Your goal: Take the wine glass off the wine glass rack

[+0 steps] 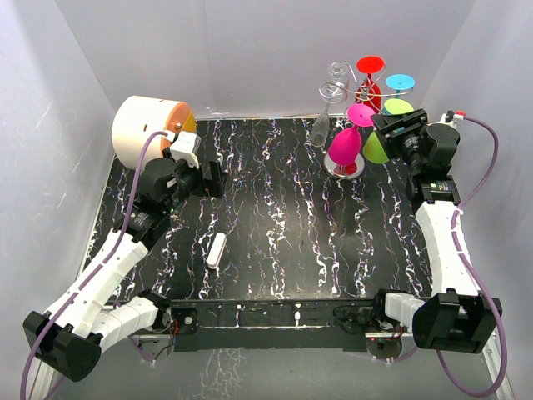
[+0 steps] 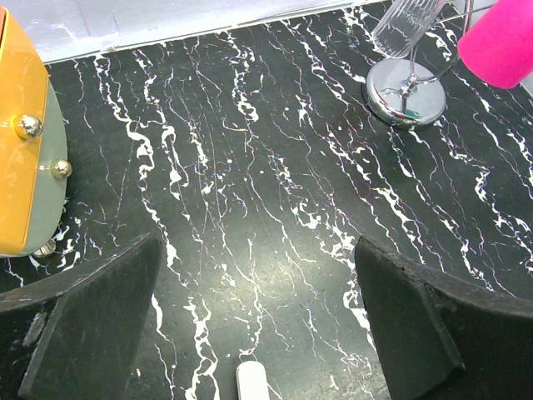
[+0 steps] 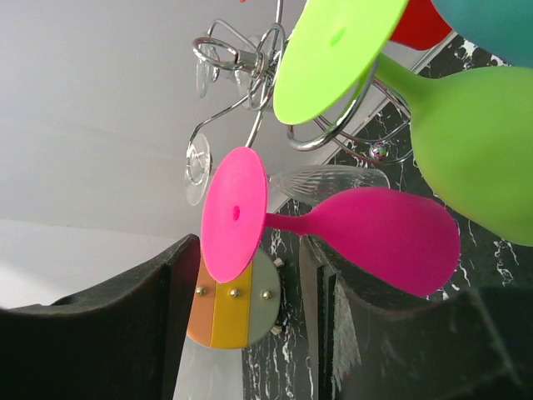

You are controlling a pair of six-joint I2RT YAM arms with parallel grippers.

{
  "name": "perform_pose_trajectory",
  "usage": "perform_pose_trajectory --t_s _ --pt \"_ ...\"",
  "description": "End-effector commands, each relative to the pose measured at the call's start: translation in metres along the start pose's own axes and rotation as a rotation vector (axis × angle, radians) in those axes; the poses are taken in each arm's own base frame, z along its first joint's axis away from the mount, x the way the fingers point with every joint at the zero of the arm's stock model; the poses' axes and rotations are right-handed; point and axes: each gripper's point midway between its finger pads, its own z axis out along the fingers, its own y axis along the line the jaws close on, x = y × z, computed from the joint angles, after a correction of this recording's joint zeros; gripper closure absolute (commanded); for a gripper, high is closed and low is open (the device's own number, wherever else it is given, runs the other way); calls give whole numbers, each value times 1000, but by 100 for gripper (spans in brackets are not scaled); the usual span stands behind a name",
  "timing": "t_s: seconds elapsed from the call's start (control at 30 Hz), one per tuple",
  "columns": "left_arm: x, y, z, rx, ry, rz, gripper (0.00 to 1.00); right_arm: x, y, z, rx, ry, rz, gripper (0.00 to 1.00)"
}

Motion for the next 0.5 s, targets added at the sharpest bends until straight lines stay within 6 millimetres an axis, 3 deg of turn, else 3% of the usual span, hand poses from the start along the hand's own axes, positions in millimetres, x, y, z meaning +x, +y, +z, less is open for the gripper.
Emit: perform_pose_trajectory --t_s 0.0,0.47 --pt "-15 -5 -6 19 -59 1 1 -12 19 5 -89 -46 27 53" --pt "-14 -6 -6 23 -57 0 1 -7 19 8 -122 -34 75 63"
